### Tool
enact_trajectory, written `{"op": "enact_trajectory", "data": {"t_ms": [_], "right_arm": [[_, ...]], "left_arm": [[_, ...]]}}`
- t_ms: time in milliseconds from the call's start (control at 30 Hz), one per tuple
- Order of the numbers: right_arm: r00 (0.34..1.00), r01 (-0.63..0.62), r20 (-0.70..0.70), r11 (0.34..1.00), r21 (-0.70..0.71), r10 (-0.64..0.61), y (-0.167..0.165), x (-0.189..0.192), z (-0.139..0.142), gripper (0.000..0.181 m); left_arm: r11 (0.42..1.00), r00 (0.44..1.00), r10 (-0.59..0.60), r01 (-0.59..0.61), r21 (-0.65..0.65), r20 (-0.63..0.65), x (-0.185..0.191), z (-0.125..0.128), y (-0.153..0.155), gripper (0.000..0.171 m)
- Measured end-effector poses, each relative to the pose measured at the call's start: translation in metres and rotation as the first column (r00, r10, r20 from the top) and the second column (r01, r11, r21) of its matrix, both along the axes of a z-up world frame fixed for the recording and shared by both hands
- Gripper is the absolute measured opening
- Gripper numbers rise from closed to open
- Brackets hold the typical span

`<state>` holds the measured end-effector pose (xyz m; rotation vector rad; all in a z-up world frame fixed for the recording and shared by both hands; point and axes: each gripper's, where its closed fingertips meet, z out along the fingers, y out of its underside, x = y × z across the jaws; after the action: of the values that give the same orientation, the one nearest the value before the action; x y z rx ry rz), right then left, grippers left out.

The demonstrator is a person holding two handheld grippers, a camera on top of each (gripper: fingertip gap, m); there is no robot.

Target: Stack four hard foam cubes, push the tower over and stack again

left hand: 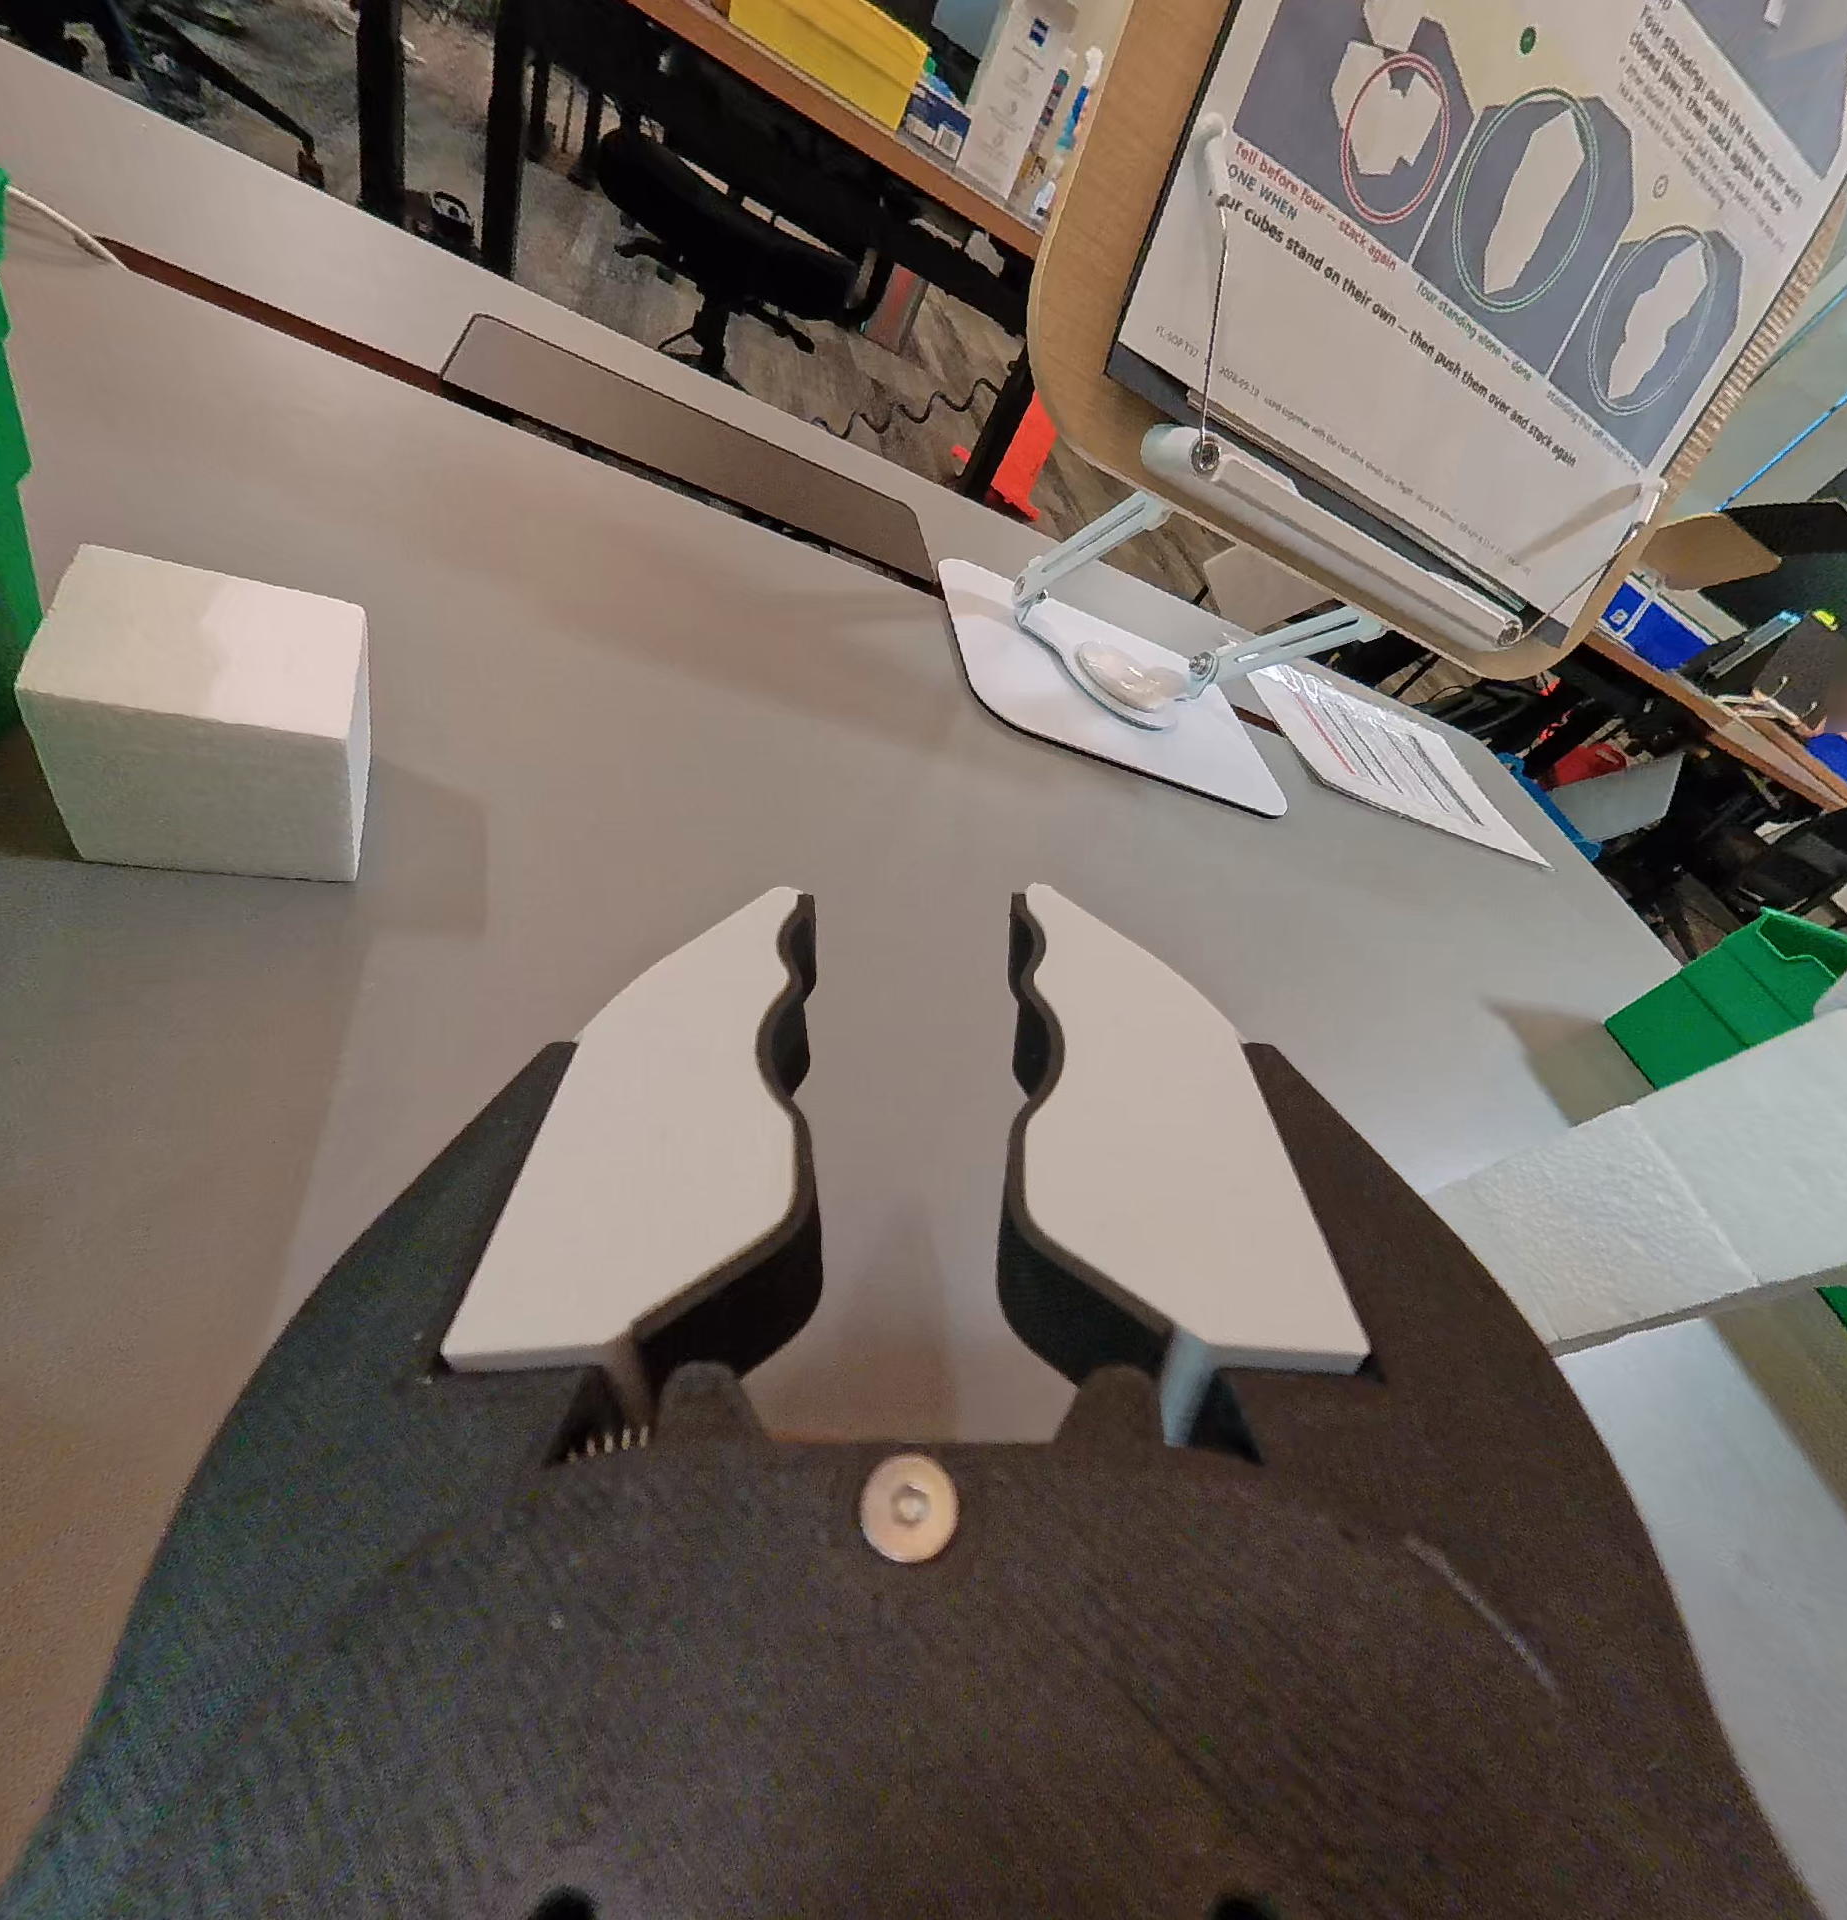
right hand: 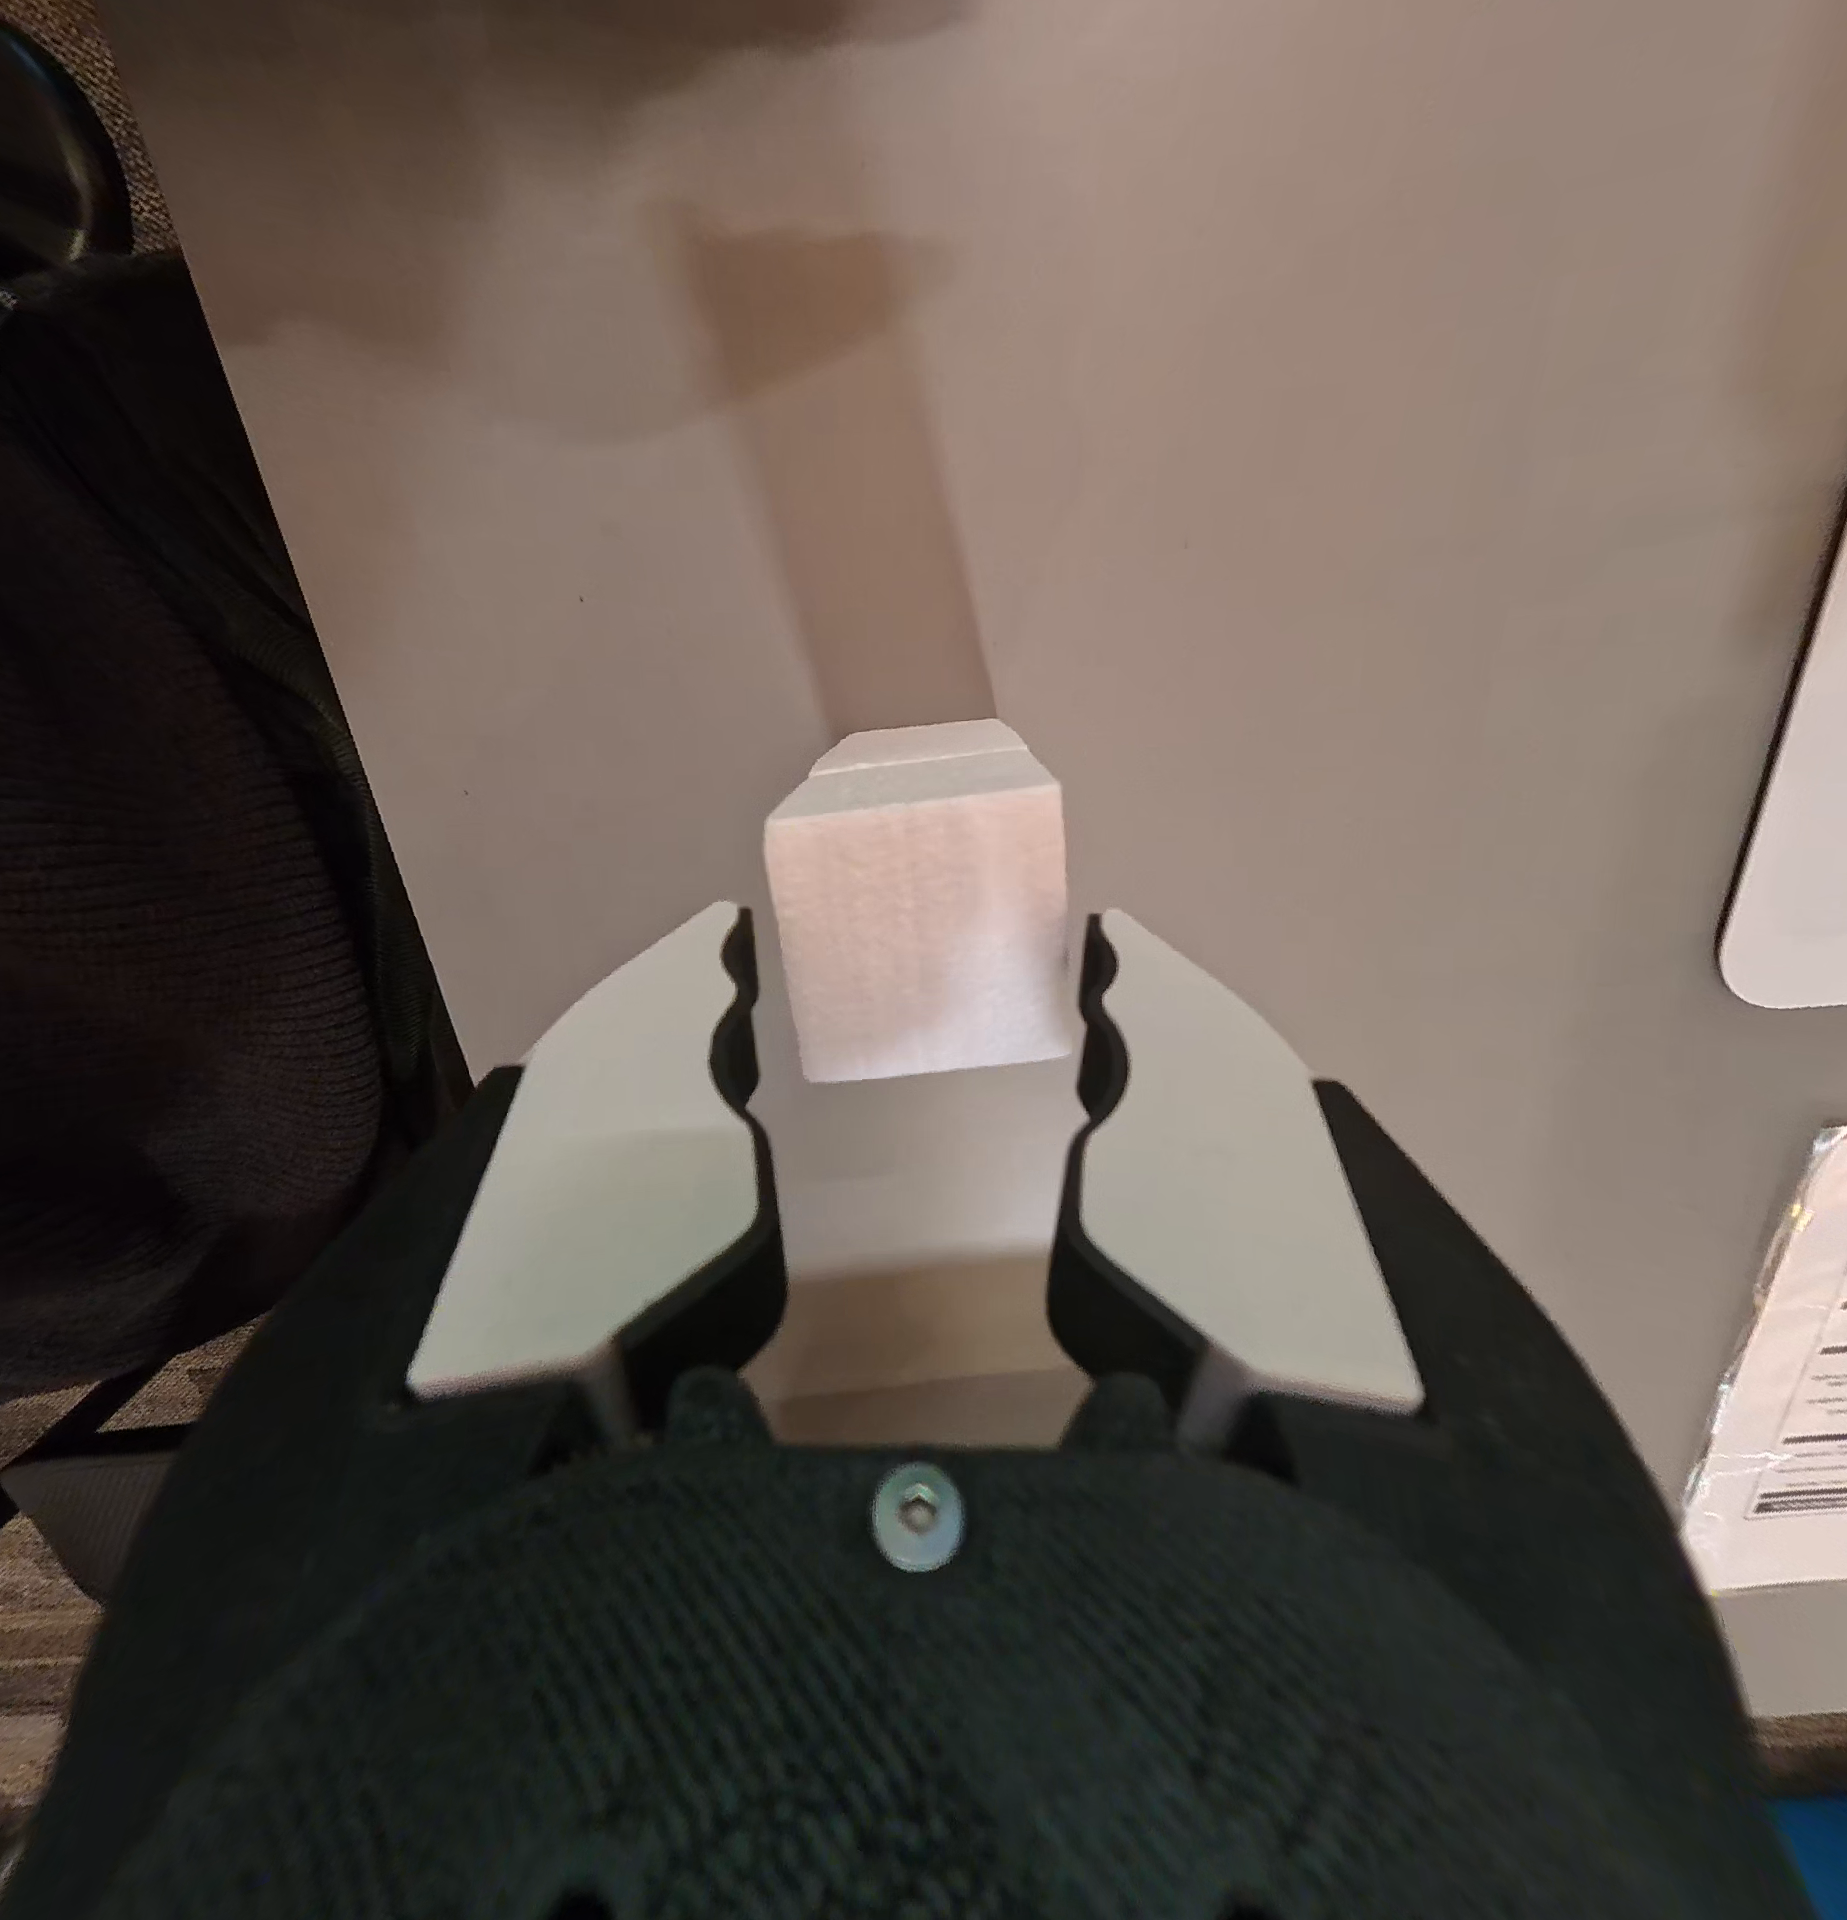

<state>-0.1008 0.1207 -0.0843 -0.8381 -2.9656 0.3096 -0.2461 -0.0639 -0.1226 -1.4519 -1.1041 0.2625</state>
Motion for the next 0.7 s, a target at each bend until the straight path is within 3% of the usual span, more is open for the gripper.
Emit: {"op": "enact_trajectory", "data": {"t_ms": [233,333,400,467,533,567,633,700], "right_arm": [[0.997,0.013,-0.079,0.999,-0.039,-0.016,-0.002,-0.005,0.017,0.072],[0.972,0.033,-0.222,0.982,-0.186,-0.075,-0.010,-0.009,0.051,0.074],[0.920,0.056,-0.353,0.951,-0.305,-0.168,-0.009,-0.008,0.078,0.077],[0.818,0.093,-0.499,0.922,-0.376,-0.286,0.005,-0.003,0.100,0.082],[0.675,0.152,-0.621,0.899,-0.411,-0.398,0.030,0.008,0.109,0.095],[0.594,0.182,-0.667,0.883,-0.433,-0.449,0.043,0.016,0.111,0.093],[0.404,0.214,-0.721,0.824,-0.525,-0.564,0.069,0.030,0.114,0.091],[0.268,0.188,-0.696,0.744,-0.641,-0.667,0.087,0.044,0.113,0.085]], "left_arm": [[1.000,1.000,-0.001,0.001,0.000,0.000,0.000,0.000,0.000,0.036],[1.000,1.000,0.003,-0.003,0.001,-0.003,0.000,0.001,-0.001,0.036],[1.000,1.000,0.007,-0.007,0.004,-0.004,-0.001,0.001,-0.002,0.036],[1.000,1.000,0.007,-0.007,0.007,-0.003,-0.001,0.001,-0.002,0.036],[1.000,1.000,0.002,-0.002,0.006,-0.003,-0.001,0.001,0.000,0.036],[1.000,1.000,-0.001,0.001,0.003,-0.006,0.000,0.001,0.001,0.036],[1.000,1.000,-0.008,0.008,-0.012,-0.018,0.002,0.001,0.003,0.036],[0.999,0.999,-0.016,0.015,-0.029,-0.031,0.004,0.001,0.006,0.036]]}}
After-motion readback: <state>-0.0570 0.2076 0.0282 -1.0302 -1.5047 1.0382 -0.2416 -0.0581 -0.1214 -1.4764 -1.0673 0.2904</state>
